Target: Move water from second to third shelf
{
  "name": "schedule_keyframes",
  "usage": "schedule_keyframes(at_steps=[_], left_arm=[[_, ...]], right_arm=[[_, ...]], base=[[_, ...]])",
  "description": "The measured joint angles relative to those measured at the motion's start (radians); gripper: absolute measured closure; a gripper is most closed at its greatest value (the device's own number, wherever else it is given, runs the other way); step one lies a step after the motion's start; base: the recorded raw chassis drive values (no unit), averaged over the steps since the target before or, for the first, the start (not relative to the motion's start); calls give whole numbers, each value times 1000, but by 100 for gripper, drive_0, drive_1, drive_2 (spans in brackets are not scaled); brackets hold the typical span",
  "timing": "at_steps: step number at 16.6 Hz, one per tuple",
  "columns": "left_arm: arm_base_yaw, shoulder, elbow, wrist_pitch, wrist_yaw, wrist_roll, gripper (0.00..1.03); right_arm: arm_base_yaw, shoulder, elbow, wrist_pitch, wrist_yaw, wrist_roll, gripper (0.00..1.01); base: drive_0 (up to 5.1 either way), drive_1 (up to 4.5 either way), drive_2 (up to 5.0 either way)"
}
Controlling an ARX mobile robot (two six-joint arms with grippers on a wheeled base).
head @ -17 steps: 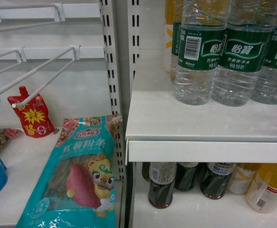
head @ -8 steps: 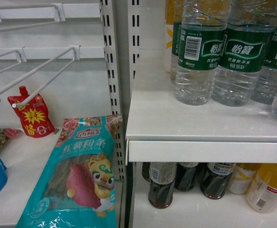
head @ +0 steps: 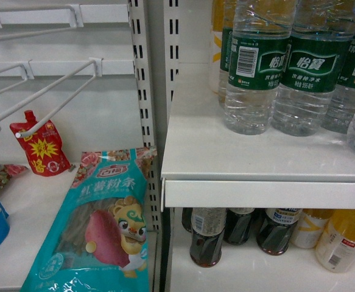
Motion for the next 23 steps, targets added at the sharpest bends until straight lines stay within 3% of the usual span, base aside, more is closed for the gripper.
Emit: schedule_keyframes(at_steps=[2, 6, 7, 14, 23], left_arm=[[0, 0, 0, 0, 0, 0, 5], [0, 0, 0, 0, 0, 0, 5], [0, 0, 0, 0, 0, 0, 5], [0, 0, 0, 0, 0, 0, 5], [0, 0, 0, 0, 0, 0, 5]], right_arm=[[0, -4, 0, -12, 1, -8, 53], [0, -25, -8, -17, 2, -9, 7], [0, -27, -8, -16, 2, -9, 1], [0, -69, -19, -57, 3, -35, 3], [23, -458, -153, -238, -22, -37, 3]], base=[[0, 0, 0], [0, 0, 0], [0, 0, 0], [0, 0, 0], [0, 0, 0]])
